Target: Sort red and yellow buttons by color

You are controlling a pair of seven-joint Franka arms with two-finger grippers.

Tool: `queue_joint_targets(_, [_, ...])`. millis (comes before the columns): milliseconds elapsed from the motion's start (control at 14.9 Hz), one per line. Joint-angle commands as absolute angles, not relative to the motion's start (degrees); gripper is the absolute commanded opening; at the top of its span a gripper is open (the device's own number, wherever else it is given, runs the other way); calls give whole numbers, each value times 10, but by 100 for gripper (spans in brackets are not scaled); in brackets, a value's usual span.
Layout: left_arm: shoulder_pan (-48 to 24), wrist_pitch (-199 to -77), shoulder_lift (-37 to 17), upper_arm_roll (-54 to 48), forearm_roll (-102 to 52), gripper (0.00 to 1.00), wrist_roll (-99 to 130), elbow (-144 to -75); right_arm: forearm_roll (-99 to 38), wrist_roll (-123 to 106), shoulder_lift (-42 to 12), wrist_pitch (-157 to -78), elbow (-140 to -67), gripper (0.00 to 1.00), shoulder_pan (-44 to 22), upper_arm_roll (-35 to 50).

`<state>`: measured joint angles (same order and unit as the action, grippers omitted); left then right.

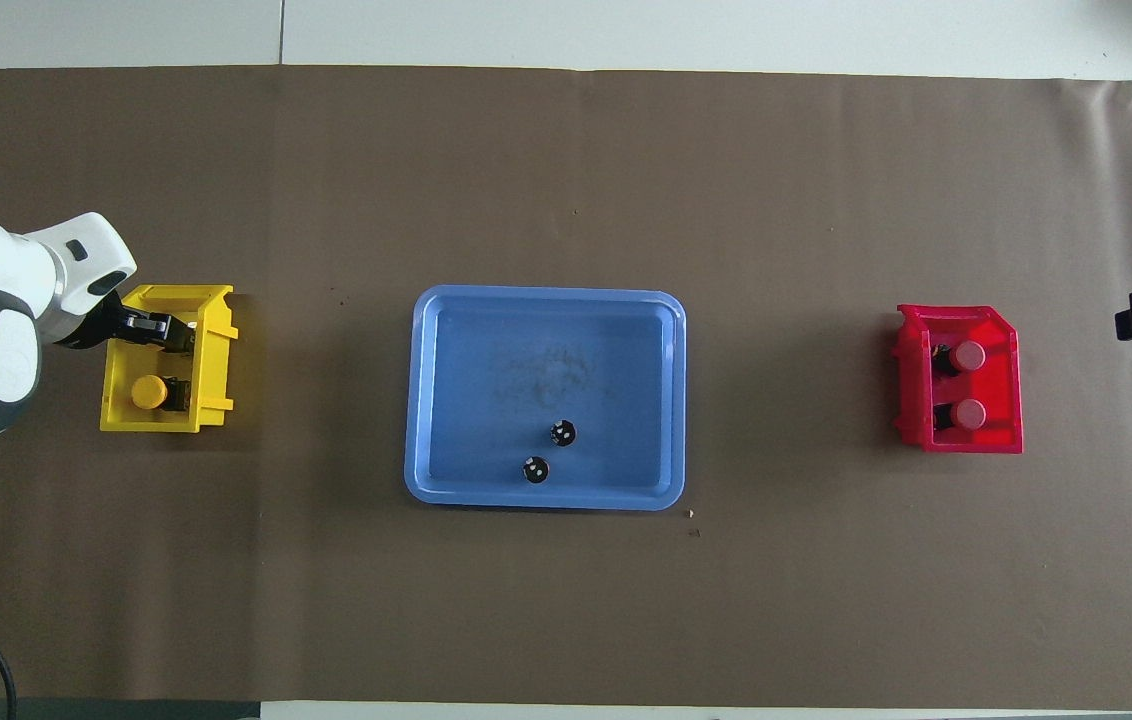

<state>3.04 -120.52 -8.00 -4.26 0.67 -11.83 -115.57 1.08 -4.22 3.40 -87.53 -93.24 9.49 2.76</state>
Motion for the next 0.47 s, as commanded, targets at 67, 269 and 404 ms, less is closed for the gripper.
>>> queue_joint_targets(67, [15, -1082, -73, -40, 13, 100, -119, -1051, 5, -34, 42, -879, -940, 99, 101, 32])
queue_joint_targets(269, [10, -1029, -63, -41, 7, 100, -117, -986, 4, -34, 41, -882, -939, 99, 101, 32])
queue_joint_targets(404, [9, -958, -64, -41, -4, 100, -107, -910, 5, -33, 41, -882, -939, 99, 98, 32])
